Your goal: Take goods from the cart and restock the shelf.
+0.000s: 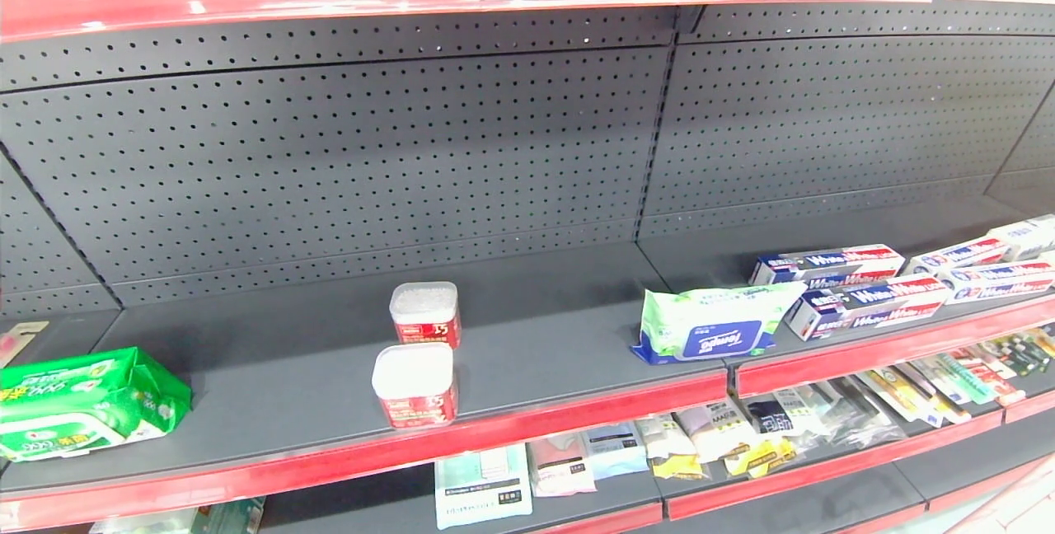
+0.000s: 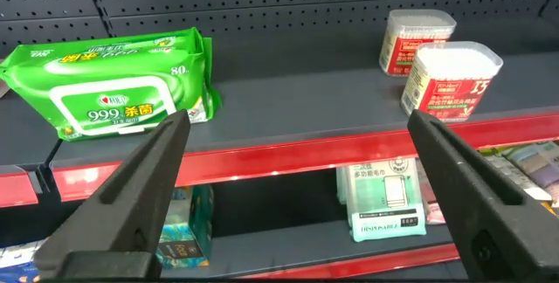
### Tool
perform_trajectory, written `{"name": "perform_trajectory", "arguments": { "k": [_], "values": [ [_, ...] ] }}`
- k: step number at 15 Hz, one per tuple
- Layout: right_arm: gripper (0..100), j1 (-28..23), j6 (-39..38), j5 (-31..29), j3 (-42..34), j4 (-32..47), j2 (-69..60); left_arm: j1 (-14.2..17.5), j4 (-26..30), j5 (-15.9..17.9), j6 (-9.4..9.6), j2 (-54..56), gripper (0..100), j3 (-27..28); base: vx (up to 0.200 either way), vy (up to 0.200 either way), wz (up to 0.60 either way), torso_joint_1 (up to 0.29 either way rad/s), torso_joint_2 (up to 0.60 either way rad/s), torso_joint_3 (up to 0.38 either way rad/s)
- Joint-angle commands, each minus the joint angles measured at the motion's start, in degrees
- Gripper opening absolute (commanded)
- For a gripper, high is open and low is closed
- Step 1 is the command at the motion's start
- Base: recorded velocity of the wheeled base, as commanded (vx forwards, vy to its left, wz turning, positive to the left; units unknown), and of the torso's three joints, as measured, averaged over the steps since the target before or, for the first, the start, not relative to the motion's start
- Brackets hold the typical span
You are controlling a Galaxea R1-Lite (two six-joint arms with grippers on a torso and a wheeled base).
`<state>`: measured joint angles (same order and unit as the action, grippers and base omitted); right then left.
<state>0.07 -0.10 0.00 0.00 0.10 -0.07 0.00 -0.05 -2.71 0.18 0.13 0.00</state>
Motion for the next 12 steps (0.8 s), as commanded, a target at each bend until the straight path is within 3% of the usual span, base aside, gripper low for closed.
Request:
{"name": "perform_trajectory", "arguments": {
  "k": [1,12],
  "values": [
    [100,0.01,0.01,0.00,0.00,-0.01,0.07,0.00,-0.04,-0.02,-0.01,-0.13,100,0.00,0.000,0.000,0.00,0.000,0.00,0.000],
    [100,0.01,0.19,-0.18,0.00,-0.01,0.07,0.00,-0.04,-0.02,-0.01,-0.13,100,0.00,0.000,0.000,0.00,0.000,0.00,0.000]
  ]
}}
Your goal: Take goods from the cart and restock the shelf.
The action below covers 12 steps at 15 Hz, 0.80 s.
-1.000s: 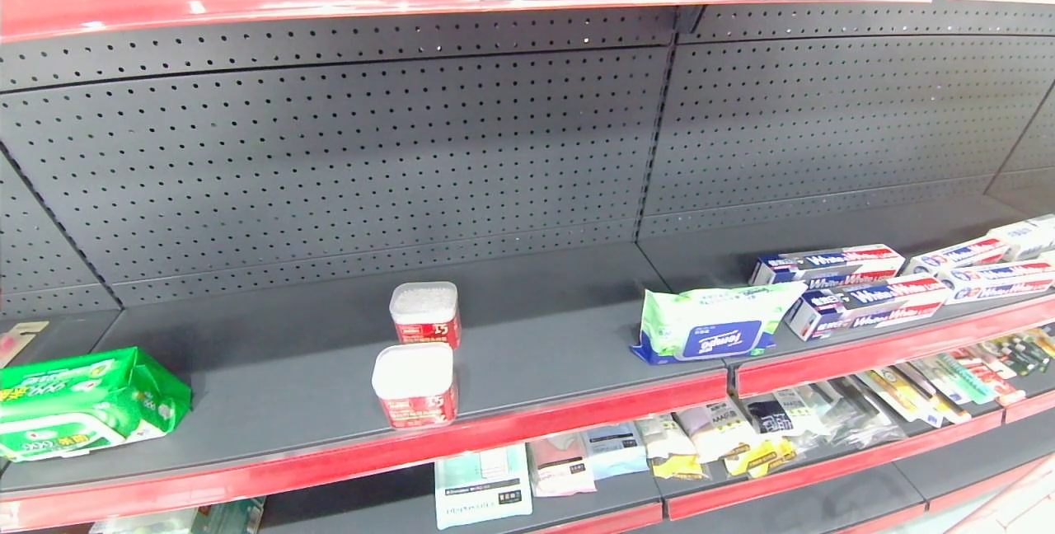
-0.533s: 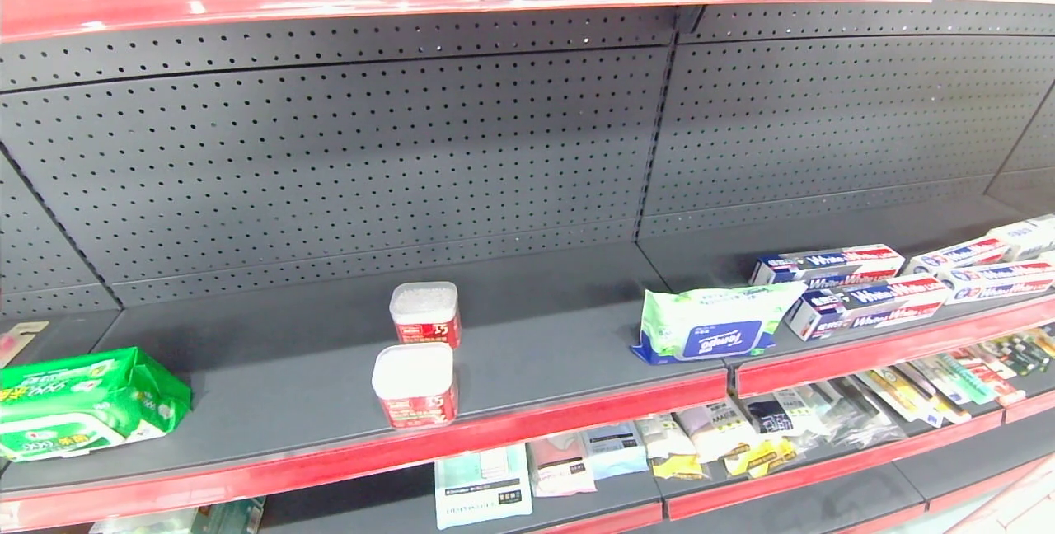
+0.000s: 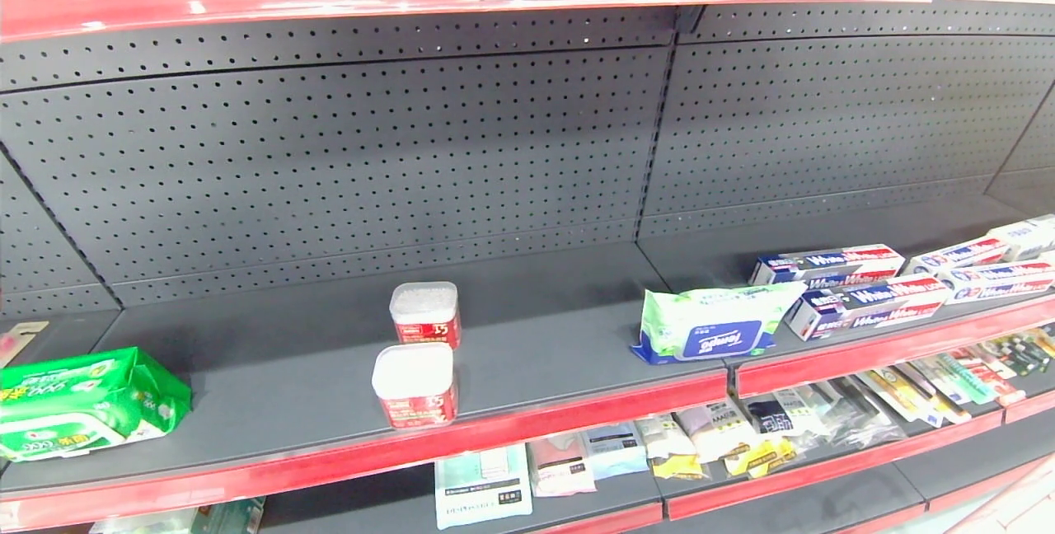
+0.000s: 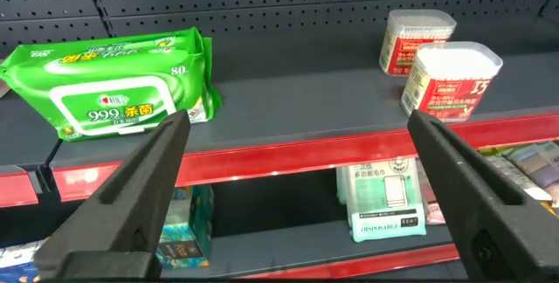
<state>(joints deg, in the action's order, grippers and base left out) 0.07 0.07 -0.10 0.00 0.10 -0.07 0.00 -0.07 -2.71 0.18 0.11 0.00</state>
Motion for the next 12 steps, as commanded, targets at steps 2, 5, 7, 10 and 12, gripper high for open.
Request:
{"name": "perform_trajectory", "arguments": {
  "k": [2,5,7,10,12],
  "values": [
    [100,0.01,0.10,-0.08,0.00,-0.01,0.07,0.00,-0.01,-0.02,-0.01,-0.11,100,0.00,0.000,0.000,0.60,0.002,0.00,0.002],
    [100,0.01,0.10,-0.08,0.00,-0.01,0.07,0.00,-0.01,-0.02,-0.01,-0.11,100,0.00,0.000,0.000,0.20,0.001,0.00,0.001],
    [100,0.01,0.10,-0.08,0.00,-0.01,0.07,0.00,-0.01,-0.02,-0.01,-0.11,100,0.00,0.000,0.000,0.00,0.000,0.00,0.000],
    [100,0.01,-0.07,0.01,0.00,-0.01,0.07,0.00,-0.01,-0.02,-0.01,-0.11,100,0.00,0.000,0.000,0.00,0.000,0.00,0.000],
    [100,0.01,-0.07,-0.08,0.00,-0.01,0.07,0.00,-0.01,-0.02,-0.01,-0.11,100,0.00,0.000,0.000,0.00,0.000,0.00,0.000]
  ]
}}
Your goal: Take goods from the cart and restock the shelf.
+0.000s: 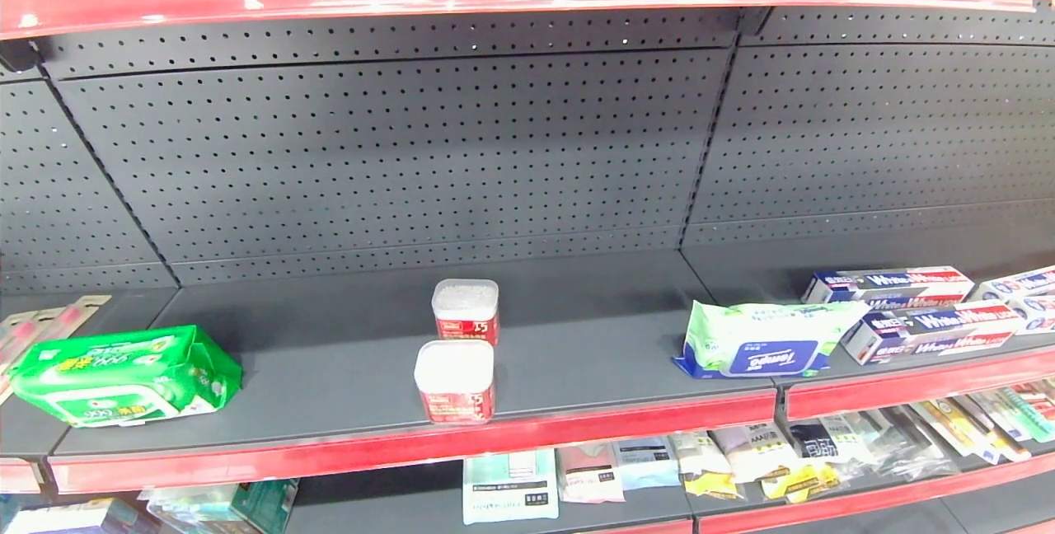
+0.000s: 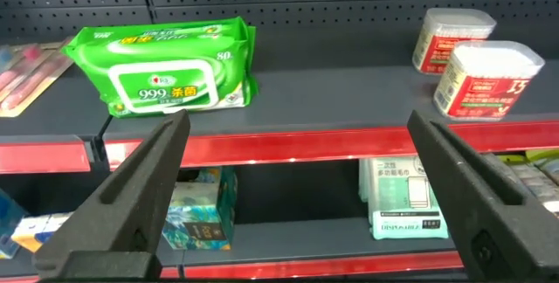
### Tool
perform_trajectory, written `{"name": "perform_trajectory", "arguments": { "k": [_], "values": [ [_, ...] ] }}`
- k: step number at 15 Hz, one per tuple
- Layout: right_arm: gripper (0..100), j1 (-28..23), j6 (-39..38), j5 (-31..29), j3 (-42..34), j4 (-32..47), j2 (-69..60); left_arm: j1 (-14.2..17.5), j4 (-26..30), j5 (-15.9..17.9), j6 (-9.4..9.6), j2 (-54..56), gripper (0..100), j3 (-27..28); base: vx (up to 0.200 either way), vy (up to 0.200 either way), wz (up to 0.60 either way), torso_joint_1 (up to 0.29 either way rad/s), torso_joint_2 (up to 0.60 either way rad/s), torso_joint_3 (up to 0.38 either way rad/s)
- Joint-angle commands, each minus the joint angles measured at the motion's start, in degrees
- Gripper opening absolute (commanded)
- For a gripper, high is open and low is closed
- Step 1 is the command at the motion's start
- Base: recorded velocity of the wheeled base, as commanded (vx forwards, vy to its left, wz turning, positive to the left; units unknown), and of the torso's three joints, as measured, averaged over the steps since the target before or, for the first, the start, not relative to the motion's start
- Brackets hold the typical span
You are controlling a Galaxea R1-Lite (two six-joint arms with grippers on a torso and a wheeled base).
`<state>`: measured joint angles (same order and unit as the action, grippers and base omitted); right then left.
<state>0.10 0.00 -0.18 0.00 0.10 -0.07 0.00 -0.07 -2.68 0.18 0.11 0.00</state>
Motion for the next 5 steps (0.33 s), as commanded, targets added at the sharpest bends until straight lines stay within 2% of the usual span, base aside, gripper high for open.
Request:
{"name": "perform_trajectory", "arguments": {
  "k": [1,5],
  "values": [
    [100,-0.01,0.09,0.09,0.00,-0.01,0.07,0.00,-0.01,-0.04,-0.01,-0.11,100,0.00,0.000,0.000,0.00,0.000,0.00,0.000],
    [100,-0.01,0.26,0.01,0.00,-0.01,0.07,0.00,-0.01,-0.04,-0.01,-0.11,100,0.00,0.000,0.000,0.00,0.000,0.00,0.000]
  ]
}}
